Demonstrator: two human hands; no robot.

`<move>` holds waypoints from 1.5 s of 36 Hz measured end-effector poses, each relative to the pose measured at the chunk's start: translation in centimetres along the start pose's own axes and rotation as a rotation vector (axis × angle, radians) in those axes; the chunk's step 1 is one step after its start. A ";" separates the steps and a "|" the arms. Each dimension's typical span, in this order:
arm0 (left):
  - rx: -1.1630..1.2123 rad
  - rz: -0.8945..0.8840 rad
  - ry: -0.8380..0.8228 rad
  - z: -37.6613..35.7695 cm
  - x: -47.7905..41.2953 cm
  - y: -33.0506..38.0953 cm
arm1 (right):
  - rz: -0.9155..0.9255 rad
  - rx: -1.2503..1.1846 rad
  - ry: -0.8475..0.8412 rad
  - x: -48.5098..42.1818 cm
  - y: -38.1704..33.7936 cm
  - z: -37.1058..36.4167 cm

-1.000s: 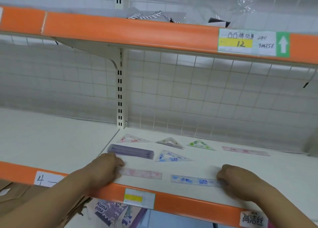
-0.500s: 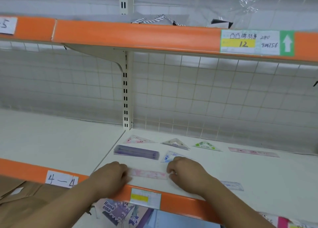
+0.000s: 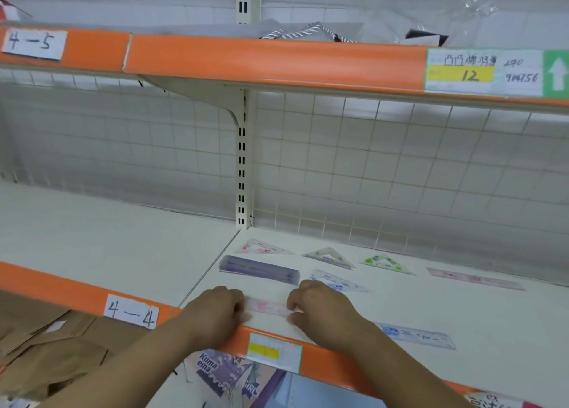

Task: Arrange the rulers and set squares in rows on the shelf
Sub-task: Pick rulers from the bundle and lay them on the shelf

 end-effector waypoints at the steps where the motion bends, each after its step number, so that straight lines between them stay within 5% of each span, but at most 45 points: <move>1: 0.000 0.002 -0.002 0.0 0.0 0.0 | -0.004 0.002 0.001 0.0 0.1 0.0; 28: 0.042 -0.012 -0.047 0.5 -0.3 0.5 | -0.268 0.021 -0.176 3.9 13.9 1.1; 54: -0.002 -0.133 0.002 0.2 -1.8 5.2 | -0.277 -0.011 -0.130 4.6 14.9 0.3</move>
Point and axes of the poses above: each hand's wrist, its own x-axis away from the middle knuckle, its own z-axis out of the back of the hand, y = z × x, the point moved 7 cm from there along -x, towards the middle knuckle, and after that the axes turned 11 degrees about -z, right-handed, at the moved point
